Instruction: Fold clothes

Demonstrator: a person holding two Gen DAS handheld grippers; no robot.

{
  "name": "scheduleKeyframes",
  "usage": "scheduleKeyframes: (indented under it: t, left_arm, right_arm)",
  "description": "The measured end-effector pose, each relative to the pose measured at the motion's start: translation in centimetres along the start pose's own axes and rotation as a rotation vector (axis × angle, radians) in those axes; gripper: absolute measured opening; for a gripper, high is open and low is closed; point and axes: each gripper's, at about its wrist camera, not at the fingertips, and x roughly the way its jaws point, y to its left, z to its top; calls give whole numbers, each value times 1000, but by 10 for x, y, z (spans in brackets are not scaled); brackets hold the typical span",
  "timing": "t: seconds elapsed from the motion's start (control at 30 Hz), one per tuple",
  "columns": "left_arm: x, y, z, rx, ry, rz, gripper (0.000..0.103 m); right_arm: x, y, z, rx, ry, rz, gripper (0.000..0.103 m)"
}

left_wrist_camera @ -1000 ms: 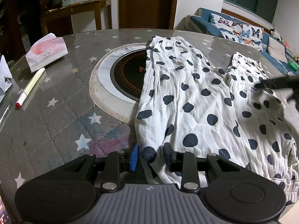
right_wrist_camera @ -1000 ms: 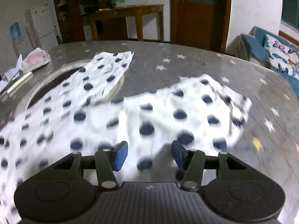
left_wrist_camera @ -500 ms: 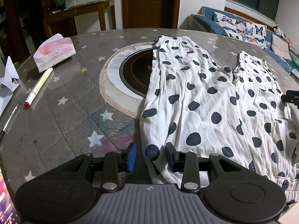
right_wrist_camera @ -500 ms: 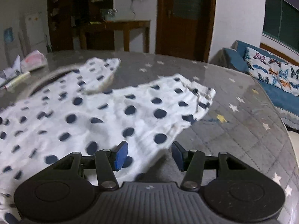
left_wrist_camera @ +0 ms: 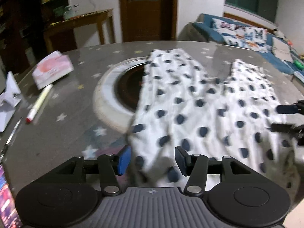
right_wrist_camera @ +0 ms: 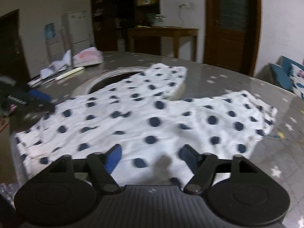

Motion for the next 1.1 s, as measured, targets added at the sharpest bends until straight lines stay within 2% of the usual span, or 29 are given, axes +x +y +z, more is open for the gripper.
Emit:
scheduleKeyframes:
  t: [0.13, 0.3, 0.67, 0.77, 0.9, 1.1]
  left_arm:
    - [9, -20, -2, 40, 6, -39, 54]
    - [21, -26, -11, 66, 35, -33, 53]
    - [20, -15, -17, 73, 31, -29, 56]
    - [20, -15, -16, 73, 33, -29, 56]
    - [20, -15, -17, 67, 29, -32, 56]
    - [20, -14, -17, 64, 28, -34, 56]
  right_arm:
    - [-2, 25, -3, -73, -4, 42, 75]
    - [0, 42, -14, -131, 16, 72, 75]
    - [-24, 29, -40, -87, 58, 83, 75]
    - [-27, 22, -31, -57, 64, 103, 75]
    - [-21, 11, -8, -42, 20, 84, 75]
    - [23, -11, 28, -42, -7, 28, 75]
